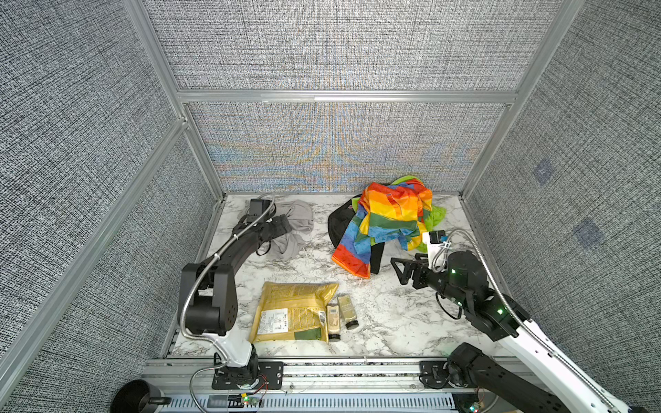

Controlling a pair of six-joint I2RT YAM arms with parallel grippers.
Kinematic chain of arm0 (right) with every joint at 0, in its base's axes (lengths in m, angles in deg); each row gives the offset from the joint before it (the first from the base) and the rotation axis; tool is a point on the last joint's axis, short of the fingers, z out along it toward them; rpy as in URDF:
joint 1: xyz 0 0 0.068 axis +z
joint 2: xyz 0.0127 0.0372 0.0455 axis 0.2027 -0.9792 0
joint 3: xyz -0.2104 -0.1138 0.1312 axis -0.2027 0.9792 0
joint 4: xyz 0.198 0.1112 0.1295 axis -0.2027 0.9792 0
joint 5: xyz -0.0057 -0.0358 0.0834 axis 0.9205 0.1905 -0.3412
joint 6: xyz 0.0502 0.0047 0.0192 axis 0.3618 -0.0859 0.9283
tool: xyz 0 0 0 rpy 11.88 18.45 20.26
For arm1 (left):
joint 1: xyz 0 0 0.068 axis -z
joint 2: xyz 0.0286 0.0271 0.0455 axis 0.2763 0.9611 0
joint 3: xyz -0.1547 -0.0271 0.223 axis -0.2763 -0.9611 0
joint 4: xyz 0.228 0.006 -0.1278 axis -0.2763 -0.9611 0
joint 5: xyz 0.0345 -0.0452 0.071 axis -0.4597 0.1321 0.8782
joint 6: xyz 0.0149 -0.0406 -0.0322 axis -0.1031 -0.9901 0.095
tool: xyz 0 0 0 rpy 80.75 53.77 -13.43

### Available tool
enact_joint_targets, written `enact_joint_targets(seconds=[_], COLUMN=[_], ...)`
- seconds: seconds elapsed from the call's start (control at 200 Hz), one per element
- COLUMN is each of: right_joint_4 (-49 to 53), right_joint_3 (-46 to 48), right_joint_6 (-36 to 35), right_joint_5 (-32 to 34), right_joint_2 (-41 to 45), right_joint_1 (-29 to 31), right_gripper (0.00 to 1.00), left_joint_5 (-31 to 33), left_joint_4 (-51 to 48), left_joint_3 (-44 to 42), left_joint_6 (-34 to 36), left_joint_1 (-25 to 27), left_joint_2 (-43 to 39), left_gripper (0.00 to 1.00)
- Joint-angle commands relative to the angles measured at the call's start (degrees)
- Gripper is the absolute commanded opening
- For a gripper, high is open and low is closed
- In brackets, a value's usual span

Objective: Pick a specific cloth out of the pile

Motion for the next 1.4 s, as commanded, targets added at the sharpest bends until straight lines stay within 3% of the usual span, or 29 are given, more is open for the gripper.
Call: enact_joint_targets(seconds=[0.0,0.14,0.255,0.405,0.63,0.756,0.891,1.156,1.396], right_joint_4=[-0.81,-1.62,-1.66,-1.58,-0.06,-0.99,-1.21,-2.35,-3.02], right_joint_3=[-0.68,-0.93,-1.27,-1.25,-2.32,-0.89,0.14,-1.88,-3.63], right_joint_6=[-0.44,-0.35,0.49,0.80,-0.01,-0.92,-2.94,-5.52,-9.24], right_joint_5=[-0.24,-1.17,-1.62,-1.01,-0.65,-0.01,2.46,4.18,2.59], right_joint_2=[-0.89,-2.69,-3.17,-2.32,-2.98,-1.49,0.29,-2.55,-5.84], right_joint_1=[0.01,0.02,0.04,0.05,0.07,0.02,-0.09,-0.67,-0.78], right_gripper=[0.98,0.98,0.98,0.98,0.98,0.98,0.98,0.98,0.99], left_joint_5=[-5.77,-11.62,-13.94,-9.16,-2.92,-2.36,-4.80,-4.15,5.99], left_joint_4=[0.69,5.35,11.87,14.42,12.30,13.31,15.22,15.82,16.34], left_joint_3=[-4.67,-8.93,-12.39,-11.98,-1.76,1.68,0.05,-7.76,-15.36], left_joint_6=[0.99,-1.36,-5.66,-5.15,-0.68,-0.27,0.25,5.56,9.80], left_joint_1=[1.97,6.58,7.75,7.69,5.61,4.13,4.16,4.17,4.22], left_joint_2=[-4.39,-4.99,-2.24,1.43,12.20,13.77,8.33,-11.65,-27.33], left_gripper=[0.94,0.92,0.84,0.83,0.83,0.85,0.89,0.99,0.99])
